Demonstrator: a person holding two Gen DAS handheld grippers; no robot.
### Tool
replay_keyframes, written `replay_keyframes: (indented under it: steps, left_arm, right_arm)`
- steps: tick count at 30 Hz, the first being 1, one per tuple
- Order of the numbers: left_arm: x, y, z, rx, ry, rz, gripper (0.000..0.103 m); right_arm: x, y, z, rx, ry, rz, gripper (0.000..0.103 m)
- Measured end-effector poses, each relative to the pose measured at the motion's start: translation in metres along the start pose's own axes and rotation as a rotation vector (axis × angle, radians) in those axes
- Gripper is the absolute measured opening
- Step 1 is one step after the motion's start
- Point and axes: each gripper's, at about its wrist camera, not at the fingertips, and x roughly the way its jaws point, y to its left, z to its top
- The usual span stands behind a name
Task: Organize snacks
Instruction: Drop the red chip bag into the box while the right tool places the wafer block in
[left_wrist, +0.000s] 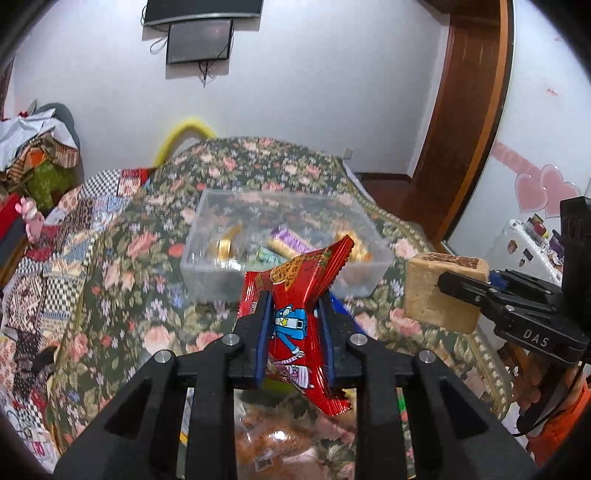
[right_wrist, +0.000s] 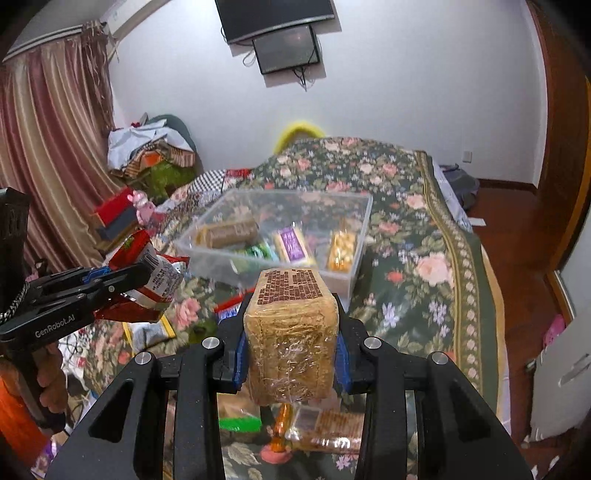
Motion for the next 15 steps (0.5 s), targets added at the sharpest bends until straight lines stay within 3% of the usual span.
replay_keyframes:
  steps: [7, 15]
  left_arm:
    - [-0.007, -0.006, 0.03, 0.02, -0.065, -0.012, 0.023]
    - [0.022, -0.006, 0.063, 0.034, -0.089, 0.012, 0.023]
  right_arm:
    - [0.0, 0.001, 0.023, 0.0, -0.058, 0.008, 0.033]
    - [0.021, 0.002, 0.043, -0.011, -0.073, 0.002, 0.033]
